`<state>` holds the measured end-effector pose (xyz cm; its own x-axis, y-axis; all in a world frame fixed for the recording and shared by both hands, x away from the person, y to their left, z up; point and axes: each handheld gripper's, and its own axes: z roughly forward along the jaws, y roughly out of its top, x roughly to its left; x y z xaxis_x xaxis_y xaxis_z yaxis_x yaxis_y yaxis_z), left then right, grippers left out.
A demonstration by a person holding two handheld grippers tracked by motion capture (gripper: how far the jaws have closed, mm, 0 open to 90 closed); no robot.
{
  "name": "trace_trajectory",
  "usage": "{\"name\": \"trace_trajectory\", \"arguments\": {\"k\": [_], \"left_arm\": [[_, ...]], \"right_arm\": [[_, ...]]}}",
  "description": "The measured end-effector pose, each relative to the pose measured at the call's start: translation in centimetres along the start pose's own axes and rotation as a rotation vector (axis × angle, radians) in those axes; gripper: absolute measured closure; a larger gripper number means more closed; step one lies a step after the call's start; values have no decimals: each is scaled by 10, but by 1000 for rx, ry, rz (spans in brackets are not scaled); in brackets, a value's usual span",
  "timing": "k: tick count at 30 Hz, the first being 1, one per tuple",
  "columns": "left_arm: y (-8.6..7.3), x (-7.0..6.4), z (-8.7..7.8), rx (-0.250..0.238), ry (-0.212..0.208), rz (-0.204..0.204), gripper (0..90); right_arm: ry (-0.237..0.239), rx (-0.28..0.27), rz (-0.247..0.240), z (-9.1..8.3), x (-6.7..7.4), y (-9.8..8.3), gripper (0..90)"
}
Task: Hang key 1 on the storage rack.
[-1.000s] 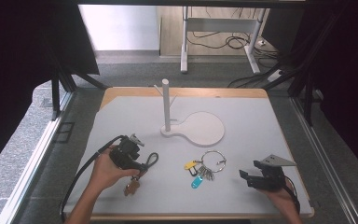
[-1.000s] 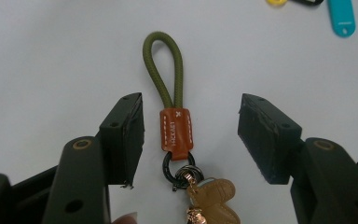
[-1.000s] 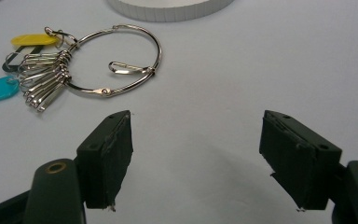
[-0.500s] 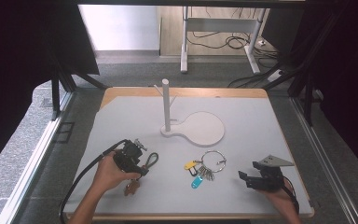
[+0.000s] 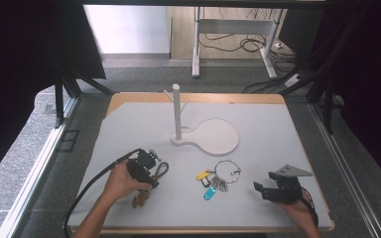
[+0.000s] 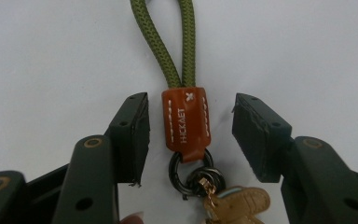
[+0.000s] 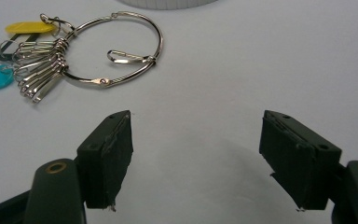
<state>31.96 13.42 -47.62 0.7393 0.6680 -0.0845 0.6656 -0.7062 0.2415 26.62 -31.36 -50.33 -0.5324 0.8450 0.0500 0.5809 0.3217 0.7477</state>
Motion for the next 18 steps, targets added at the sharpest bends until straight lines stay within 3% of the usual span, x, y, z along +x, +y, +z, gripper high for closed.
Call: {"name": "trace_trajectory", "arguments": {"k": [8, 18], "left_arm": [[3, -2, 7, 21, 28, 13, 528], [2, -6, 6, 18, 35, 28, 669]], "right_arm": [[-1, -2, 6, -1, -2, 0, 260], [0, 3, 3, 0, -1, 0, 261]]}}
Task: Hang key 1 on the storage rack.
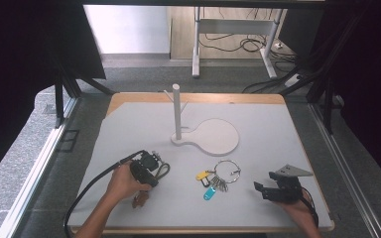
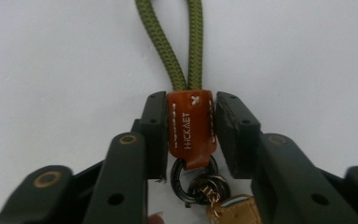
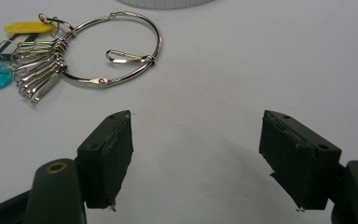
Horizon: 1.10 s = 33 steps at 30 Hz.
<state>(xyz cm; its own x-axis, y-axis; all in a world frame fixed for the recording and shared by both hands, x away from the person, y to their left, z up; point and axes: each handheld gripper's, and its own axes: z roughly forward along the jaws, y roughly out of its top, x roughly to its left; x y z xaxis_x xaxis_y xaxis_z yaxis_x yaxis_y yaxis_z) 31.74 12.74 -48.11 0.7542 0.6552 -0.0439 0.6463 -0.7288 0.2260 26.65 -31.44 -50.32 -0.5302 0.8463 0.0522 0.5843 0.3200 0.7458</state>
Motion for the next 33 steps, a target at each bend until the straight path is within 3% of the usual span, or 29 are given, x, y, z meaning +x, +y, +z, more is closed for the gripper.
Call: {"name": "trace_trajectory", "arguments": {"k": [19, 27, 33], "left_arm": [[-2, -3, 1, -13, 15, 11, 667], [-4, 2, -3, -29, -28, 12, 681], [-9, 9, -22, -114, -83, -8, 681]], "right_arm": [[-5, 8, -7, 2, 0, -1, 261], [-11, 6, -4, 0, -1, -1, 262], [-15, 3, 7, -1, -3, -1, 263]]}}
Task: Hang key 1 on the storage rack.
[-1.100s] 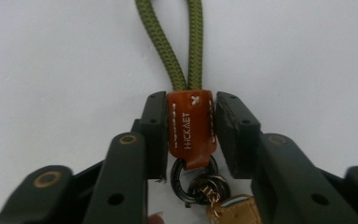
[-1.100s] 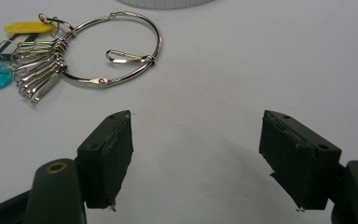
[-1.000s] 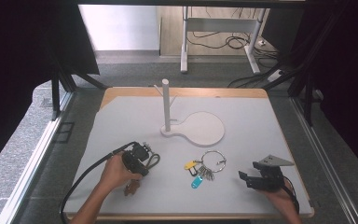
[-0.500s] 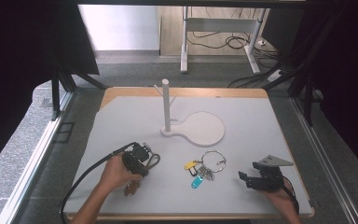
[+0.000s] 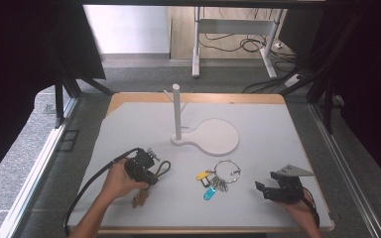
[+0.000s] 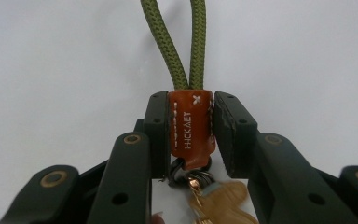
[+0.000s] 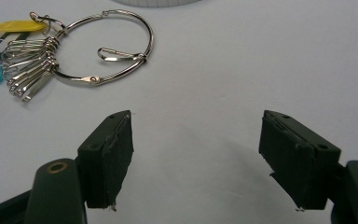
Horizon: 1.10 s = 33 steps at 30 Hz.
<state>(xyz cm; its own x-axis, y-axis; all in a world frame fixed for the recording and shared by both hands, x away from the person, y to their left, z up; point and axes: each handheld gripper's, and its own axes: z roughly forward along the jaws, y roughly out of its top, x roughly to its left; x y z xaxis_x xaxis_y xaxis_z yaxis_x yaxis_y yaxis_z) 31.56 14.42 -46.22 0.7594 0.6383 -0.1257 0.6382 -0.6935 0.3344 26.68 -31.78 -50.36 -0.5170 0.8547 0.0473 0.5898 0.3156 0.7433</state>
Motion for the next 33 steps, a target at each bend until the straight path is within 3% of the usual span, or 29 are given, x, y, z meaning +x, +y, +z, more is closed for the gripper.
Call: {"name": "trace_trajectory", "arguments": {"k": [8, 16, 33], "left_arm": [[-7, 9, -32, -118, -44, -23, 681], [-8, 12, -59, -191, -45, -18, 681], [0, 12, -83, -244, -51, -12, 681]], "right_arm": [[-2, 0, 4, -1, -1, 0, 263], [-2, 1, 3, 0, -1, -1, 264], [-6, 0, 7, 0, -2, -1, 265]]}}
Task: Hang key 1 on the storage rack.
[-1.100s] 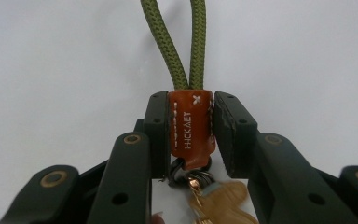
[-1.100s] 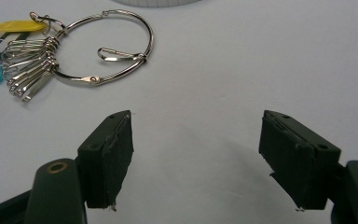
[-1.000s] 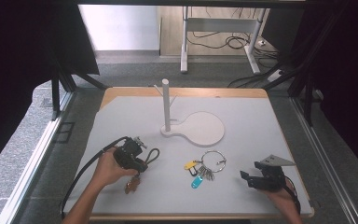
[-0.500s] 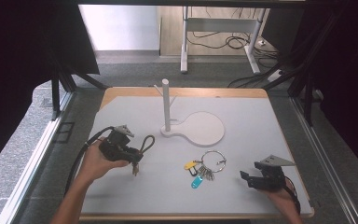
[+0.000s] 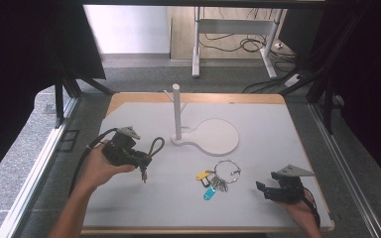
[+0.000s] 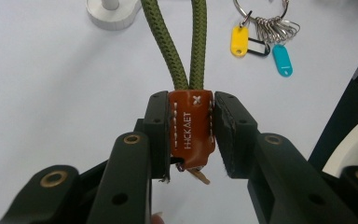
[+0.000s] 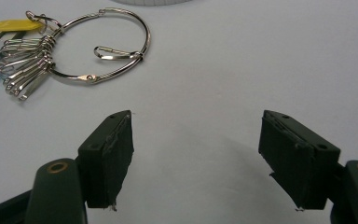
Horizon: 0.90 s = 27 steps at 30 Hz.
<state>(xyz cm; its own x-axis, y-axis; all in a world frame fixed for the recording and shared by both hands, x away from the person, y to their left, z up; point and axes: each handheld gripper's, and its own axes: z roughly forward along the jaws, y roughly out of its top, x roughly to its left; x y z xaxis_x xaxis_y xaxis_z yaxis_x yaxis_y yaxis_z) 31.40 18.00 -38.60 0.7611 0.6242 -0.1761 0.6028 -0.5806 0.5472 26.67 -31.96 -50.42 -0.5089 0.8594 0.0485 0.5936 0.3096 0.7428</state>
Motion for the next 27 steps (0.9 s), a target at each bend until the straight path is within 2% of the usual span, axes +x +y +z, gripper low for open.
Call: {"name": "trace_trajectory", "arguments": {"k": [4, 5, 20, 27], "left_arm": [[2, 1, -4, -8, -2, 2, 681], [3, 2, -5, -8, 0, 13, 681], [11, 6, -13, -22, -8, 15, 681], [14, 8, -18, -45, -14, 6, 681]], "right_arm": [[0, 1, -1, 0, 0, 0, 265], [0, 1, -2, 0, 0, 0, 265], [4, 12, -3, 2, 0, -1, 266], [5, 11, 2, 2, -1, -1, 266]]}}
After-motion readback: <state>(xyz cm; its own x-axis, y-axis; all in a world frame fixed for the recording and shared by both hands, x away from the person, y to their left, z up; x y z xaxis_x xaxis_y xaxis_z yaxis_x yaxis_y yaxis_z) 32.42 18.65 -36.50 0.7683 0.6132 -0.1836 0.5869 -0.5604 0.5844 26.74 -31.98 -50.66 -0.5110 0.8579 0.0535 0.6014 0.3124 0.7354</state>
